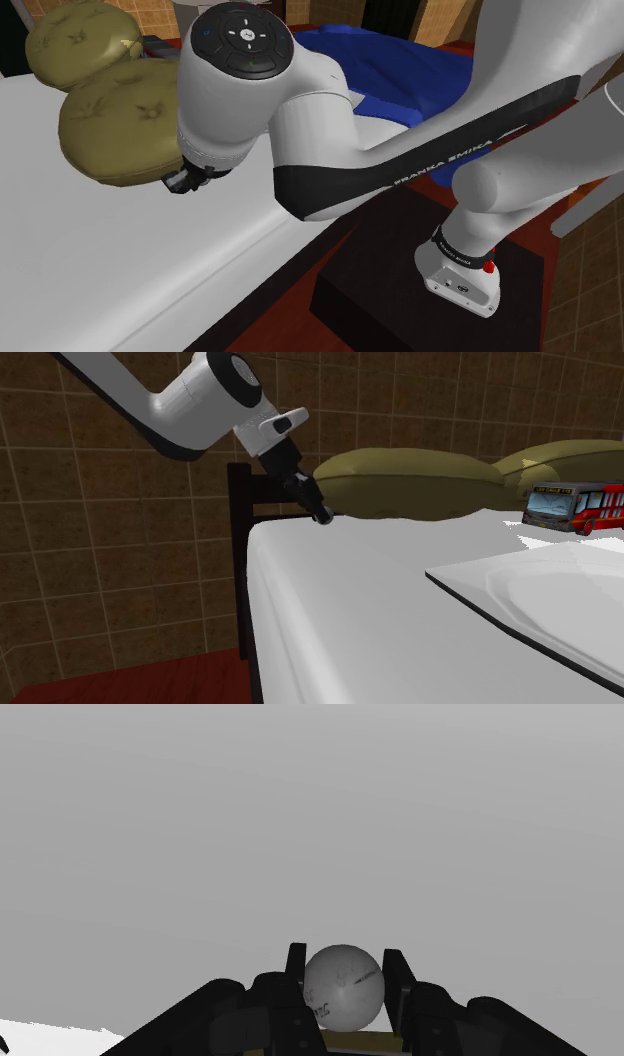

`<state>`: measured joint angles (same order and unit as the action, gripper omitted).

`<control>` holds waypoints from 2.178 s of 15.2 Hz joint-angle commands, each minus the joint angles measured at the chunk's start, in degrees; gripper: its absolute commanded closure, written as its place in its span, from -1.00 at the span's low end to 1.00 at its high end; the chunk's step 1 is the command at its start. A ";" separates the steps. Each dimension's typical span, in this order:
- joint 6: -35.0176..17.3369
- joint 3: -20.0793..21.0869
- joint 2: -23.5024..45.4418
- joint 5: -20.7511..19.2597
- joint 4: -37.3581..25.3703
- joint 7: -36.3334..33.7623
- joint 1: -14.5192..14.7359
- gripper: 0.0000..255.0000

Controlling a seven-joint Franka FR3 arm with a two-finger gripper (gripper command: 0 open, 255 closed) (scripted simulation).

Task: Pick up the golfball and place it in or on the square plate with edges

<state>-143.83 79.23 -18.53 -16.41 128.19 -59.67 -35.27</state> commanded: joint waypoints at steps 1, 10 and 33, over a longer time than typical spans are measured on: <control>1.36 -2.28 -0.15 0.69 -0.79 1.04 2.14 1.00; 7.15 -9.73 -1.57 4.04 -4.65 5.67 8.63 1.00; -1.61 -45.79 -10.38 14.83 11.51 36.42 21.89 1.00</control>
<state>-144.67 34.85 -28.91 -1.76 138.98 -24.80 -13.39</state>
